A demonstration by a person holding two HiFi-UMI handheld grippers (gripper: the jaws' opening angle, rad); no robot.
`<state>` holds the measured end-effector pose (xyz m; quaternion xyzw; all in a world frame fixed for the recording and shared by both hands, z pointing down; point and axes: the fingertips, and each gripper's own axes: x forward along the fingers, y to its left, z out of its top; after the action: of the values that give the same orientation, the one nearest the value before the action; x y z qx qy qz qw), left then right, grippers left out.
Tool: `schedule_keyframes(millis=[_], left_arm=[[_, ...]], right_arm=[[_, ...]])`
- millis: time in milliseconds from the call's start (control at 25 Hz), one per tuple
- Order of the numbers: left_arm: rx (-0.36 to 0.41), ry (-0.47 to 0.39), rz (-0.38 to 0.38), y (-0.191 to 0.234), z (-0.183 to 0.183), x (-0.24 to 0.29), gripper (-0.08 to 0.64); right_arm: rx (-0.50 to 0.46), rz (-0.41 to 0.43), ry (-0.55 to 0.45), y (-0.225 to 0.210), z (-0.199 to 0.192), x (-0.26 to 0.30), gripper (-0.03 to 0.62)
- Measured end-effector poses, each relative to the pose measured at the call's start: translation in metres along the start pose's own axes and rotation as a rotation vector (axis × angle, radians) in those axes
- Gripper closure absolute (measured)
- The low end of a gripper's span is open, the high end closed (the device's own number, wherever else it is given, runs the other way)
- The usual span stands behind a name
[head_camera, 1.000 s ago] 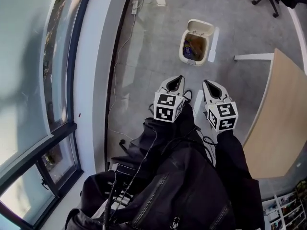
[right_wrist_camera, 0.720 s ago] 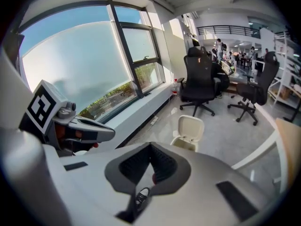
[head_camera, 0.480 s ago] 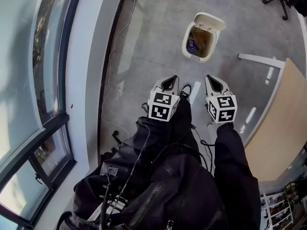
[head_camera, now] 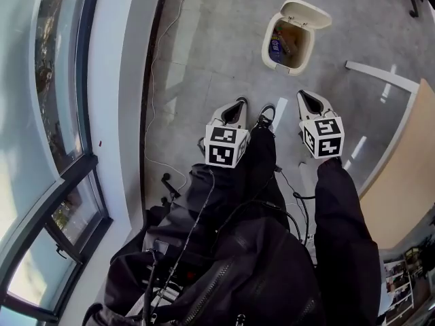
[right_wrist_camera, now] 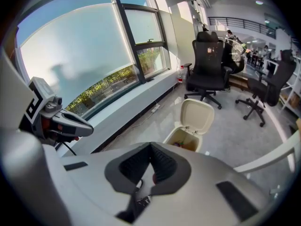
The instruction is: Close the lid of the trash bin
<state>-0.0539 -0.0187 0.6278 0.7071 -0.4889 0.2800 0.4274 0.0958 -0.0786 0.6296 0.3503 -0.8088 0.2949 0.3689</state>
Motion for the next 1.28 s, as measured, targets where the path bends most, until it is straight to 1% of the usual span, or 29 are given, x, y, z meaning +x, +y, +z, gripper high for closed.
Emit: schedule_keyframes(millis=[160,280,440,640,840,1080,1280], left_arm=[[-0.022,0.032,0.000,0.006,-0.020,0.006,0.558],[-0.040,0.051,-0.001,0.008,-0.029,0.015,0.558],[-0.057,0.062,0.003,0.014,-0.034,0.020,0.558],[-0.073,0.066,0.013,0.024,-0.034,0.020,0.558],[-0.095,0.070,0.017,0.031,-0.034,0.021,0.558],[-0.111,0.086,0.019,0.036,-0.045,0.024,0.558],[-0.126,0.090,0.032,0.044,-0.052,0.022,0.557]], right_arm=[[-0.021,0.005,0.025,-0.011,-0.003,0.017,0.588],[-0.021,0.010,0.036,-0.029,0.000,0.031,0.588],[-0.045,0.004,0.044,-0.048,0.008,0.045,0.588],[-0.051,-0.006,0.047,-0.072,0.024,0.057,0.588],[-0.116,-0.034,0.057,-0.101,0.047,0.075,0.588],[-0.208,-0.086,0.068,-0.144,0.072,0.097,0.586],[-0.256,-0.129,0.061,-0.169,0.098,0.112,0.586]])
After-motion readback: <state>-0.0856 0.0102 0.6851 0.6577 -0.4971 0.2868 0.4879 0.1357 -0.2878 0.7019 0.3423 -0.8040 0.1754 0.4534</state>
